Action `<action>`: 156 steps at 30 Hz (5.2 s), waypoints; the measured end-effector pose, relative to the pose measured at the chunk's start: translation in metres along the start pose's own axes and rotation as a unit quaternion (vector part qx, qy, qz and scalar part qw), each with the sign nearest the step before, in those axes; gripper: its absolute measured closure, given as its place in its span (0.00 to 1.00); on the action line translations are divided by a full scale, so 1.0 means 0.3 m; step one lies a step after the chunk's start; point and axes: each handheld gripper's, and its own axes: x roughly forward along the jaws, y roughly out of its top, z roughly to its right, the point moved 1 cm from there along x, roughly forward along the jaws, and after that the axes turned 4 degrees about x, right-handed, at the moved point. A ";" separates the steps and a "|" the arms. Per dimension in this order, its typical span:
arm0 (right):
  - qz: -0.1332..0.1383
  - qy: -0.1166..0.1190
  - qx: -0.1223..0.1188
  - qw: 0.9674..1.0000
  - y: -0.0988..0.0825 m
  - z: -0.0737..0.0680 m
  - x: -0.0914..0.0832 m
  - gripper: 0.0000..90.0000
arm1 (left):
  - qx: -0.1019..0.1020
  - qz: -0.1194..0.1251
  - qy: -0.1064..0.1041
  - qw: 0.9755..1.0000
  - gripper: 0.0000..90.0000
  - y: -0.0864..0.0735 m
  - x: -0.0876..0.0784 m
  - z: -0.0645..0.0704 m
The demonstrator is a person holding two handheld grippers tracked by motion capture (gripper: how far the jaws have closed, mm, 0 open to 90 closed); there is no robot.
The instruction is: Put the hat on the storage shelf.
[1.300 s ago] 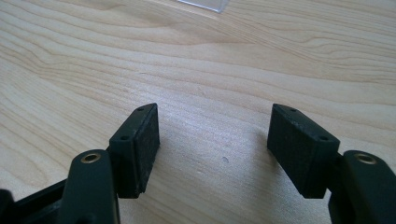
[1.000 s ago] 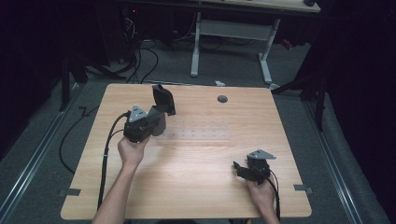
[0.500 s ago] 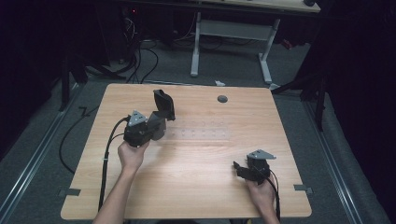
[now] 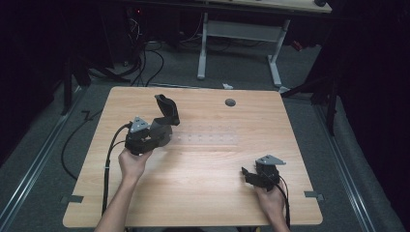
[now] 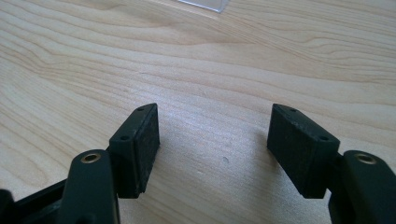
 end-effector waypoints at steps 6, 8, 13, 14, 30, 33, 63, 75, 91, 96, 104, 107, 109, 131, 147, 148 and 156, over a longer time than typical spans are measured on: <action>0.000 0.000 0.000 1.000 0.000 0.000 0.000 0.38 | -0.001 0.010 0.001 1.000 0.52 0.014 -0.028 0.009; 0.000 0.000 0.000 1.000 0.000 0.000 0.000 0.38 | -0.004 0.014 0.000 1.000 0.51 0.018 -0.038 0.006; 0.000 0.000 0.000 1.000 0.000 0.000 0.000 0.38 | -0.012 0.021 0.009 1.000 0.50 0.022 -0.069 -0.019; 0.000 0.000 0.000 1.000 0.000 0.000 0.000 0.38 | -0.013 0.023 0.010 1.000 0.50 0.025 -0.074 -0.022; 0.000 0.000 0.000 1.000 0.000 0.000 0.000 0.38 | -0.014 0.030 0.008 0.999 0.48 0.025 -0.156 -0.027; 0.000 0.000 0.000 1.000 0.000 0.000 0.000 0.38 | -0.024 0.022 0.007 0.999 0.49 0.025 -0.169 -0.031; 0.000 0.000 0.000 1.000 0.000 -0.001 0.000 0.38 | -0.027 0.024 -0.024 0.999 0.58 -0.063 -0.272 -0.021; 0.000 0.000 0.001 1.000 0.000 -0.001 0.000 0.38 | -0.037 0.003 -0.027 0.999 0.50 -0.104 -0.259 -0.013; 0.000 0.000 0.001 1.000 0.000 -0.001 0.000 0.38 | -0.042 -0.019 -0.033 0.998 0.47 -0.163 -0.238 0.005; 0.000 0.000 0.001 1.000 0.000 -0.001 0.000 0.38 | -0.043 -0.026 -0.034 0.998 0.47 -0.180 -0.233 0.011; 0.000 0.000 0.001 1.000 0.000 -0.001 0.000 0.38 | -0.035 -0.031 -0.039 0.998 0.47 -0.216 -0.219 0.025; 0.000 0.000 0.001 1.000 0.000 -0.002 0.000 0.38 | -0.028 -0.036 -0.041 0.998 0.47 -0.230 -0.214 0.034; 0.000 0.000 0.001 1.000 0.000 -0.002 0.000 0.38 | -0.025 -0.038 -0.040 0.998 0.47 -0.239 -0.210 0.038; 0.000 0.000 0.001 1.000 -0.001 -0.002 -0.001 0.38 | 0.016 -0.064 -0.016 0.998 0.47 -0.335 -0.152 0.060; 0.000 0.000 0.001 1.000 -0.001 -0.002 -0.001 0.38 | 0.049 -0.083 0.008 0.995 0.43 -0.375 -0.123 0.054; 0.000 0.000 0.001 1.000 -0.001 -0.002 -0.001 0.38 | 0.048 -0.082 0.008 0.995 0.43 -0.375 -0.122 0.053; 0.000 0.000 0.001 1.000 -0.001 -0.002 -0.001 0.38 | 0.047 -0.082 0.015 0.995 0.39 -0.375 -0.118 0.052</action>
